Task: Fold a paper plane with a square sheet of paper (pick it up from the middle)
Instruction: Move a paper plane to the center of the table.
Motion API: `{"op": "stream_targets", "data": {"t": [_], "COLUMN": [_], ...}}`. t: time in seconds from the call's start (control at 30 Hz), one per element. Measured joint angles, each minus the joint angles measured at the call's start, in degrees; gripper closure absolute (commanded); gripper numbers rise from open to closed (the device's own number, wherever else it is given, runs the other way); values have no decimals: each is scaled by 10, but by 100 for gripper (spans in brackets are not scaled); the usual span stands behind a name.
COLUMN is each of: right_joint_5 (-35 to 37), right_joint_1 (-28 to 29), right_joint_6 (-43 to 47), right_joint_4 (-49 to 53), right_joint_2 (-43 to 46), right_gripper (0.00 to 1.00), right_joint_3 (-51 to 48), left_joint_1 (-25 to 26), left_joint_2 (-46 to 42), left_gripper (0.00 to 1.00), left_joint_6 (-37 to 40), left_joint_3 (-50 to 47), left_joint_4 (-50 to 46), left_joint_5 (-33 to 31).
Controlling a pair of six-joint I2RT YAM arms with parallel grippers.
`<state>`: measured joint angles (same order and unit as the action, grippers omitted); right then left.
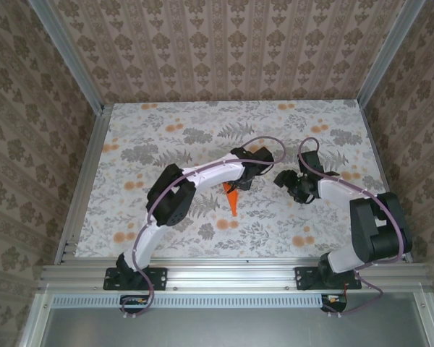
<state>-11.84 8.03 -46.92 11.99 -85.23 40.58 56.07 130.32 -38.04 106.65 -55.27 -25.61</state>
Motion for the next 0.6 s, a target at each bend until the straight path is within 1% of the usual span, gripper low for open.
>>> {"op": "stream_targets", "data": {"t": [0.1, 0.2, 0.43, 0.57, 0.6], "right_joint_5": [-2, -2, -6, -6, -6], "right_joint_1": [-2, -3, -3, -3, -3], "right_joint_6": [0, 0, -3, -7, -7], "right_joint_4": [-1, -2, -2, -2, -2], "right_joint_2": [2, 4, 4, 4, 4], "right_gripper": [30, 30, 30, 30, 30], "right_joint_3": [-2, -2, -2, -2, -2], "left_joint_1": [0, 0, -2, -4, -5], "left_joint_2": [11, 13, 13, 8, 5], "left_gripper": [45, 51, 74, 91, 93], "left_joint_6": [2, 5, 9, 9, 7], "left_joint_3": [14, 18, 18, 5, 0], "left_joint_4": [-16, -24, -28, -19, -17], "left_joint_5": [-2, -4, -4, -3, -3]}}
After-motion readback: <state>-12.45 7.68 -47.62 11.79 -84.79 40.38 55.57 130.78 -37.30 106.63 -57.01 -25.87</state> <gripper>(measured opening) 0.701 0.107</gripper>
